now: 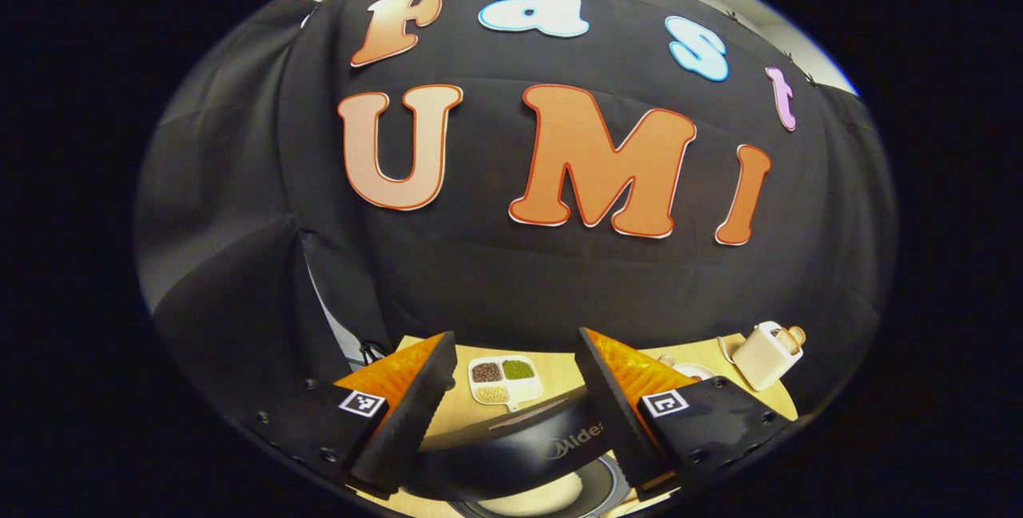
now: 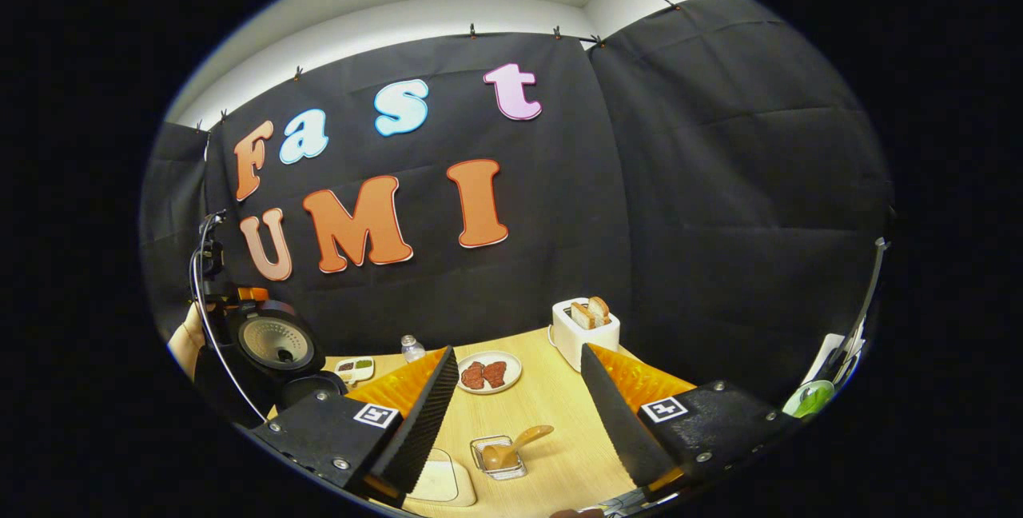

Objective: Close the left gripper, press the button to open the rice cooker; take a wooden spoon from the chopstick holder with the right hand, scoop a spoonful of rice and pour it into the rice cooker, then put the wooden spoon back into the chopstick holder.

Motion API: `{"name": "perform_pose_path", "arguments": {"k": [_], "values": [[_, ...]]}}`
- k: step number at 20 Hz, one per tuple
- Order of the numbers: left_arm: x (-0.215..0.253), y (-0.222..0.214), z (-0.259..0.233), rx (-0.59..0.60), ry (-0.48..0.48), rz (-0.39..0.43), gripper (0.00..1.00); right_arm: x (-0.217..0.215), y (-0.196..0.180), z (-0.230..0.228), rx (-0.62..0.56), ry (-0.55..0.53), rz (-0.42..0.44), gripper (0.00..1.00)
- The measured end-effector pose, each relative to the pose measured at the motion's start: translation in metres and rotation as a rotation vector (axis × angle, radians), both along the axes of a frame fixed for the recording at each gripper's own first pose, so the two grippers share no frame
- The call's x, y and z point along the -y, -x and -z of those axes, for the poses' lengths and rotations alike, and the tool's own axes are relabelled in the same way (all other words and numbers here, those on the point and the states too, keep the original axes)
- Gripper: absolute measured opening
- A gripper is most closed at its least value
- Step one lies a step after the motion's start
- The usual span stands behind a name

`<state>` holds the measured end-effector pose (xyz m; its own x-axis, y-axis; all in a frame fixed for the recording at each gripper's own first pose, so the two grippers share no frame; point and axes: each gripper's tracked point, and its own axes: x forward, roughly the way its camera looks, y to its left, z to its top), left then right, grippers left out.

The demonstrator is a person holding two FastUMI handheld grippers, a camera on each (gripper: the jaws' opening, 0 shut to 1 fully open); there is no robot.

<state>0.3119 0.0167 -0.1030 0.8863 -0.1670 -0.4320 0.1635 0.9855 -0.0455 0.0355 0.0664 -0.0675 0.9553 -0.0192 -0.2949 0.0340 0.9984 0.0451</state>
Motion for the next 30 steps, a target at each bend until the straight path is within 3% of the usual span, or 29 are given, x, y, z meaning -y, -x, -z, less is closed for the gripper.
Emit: {"name": "perform_pose_path", "arguments": {"k": [5,7,10,13,15,17,19,20,21,23,26,30], "values": [[0.026,0.065,0.031,-0.03,0.01,0.083,1.0,-0.022,-0.001,0.009,0.002,0.027,-0.062,0.95],[0.035,0.093,0.056,-0.046,-0.029,0.097,1.0,-0.034,0.0,0.017,-0.02,0.007,-0.092,0.95],[0.043,0.121,0.091,-0.045,-0.082,0.082,0.99,-0.042,0.003,0.028,-0.048,-0.004,-0.12,0.95],[0.044,0.144,0.125,-0.077,-0.006,0.035,0.99,-0.046,0.004,0.034,-0.061,-0.01,-0.13,0.95],[0.045,0.148,0.138,-0.06,0.034,0.011,0.99,-0.047,0.005,0.042,-0.075,-0.008,-0.128,0.95],[0.045,0.151,0.146,0.001,-0.041,0.037,0.96,-0.047,0.007,0.047,-0.095,-0.02,-0.127,0.95],[0.048,0.162,0.158,0.001,-0.063,0.028,0.96,-0.048,0.007,0.051,-0.106,-0.036,-0.128,0.95],[0.05,0.165,0.166,-0.013,-0.066,0.022,1.0,-0.046,0.008,0.053,-0.11,-0.04,-0.126,0.95],[0.049,0.168,0.174,-0.014,-0.085,0.026,0.96,-0.046,0.008,0.055,-0.116,-0.042,-0.126,0.95],[0.049,0.172,0.184,0.005,-0.153,0.047,0.96,-0.044,0.009,0.058,-0.124,-0.051,-0.12,0.95],[0.049,0.173,0.185,0.053,-0.138,0.017,0.99,-0.041,0.01,0.066,-0.143,-0.064,-0.103,0.95],[0.049,0.172,0.194,0.086,-0.23,0.021,0.99,-0.038,0.013,0.074,-0.168,-0.072,-0.093,0.95]]}}
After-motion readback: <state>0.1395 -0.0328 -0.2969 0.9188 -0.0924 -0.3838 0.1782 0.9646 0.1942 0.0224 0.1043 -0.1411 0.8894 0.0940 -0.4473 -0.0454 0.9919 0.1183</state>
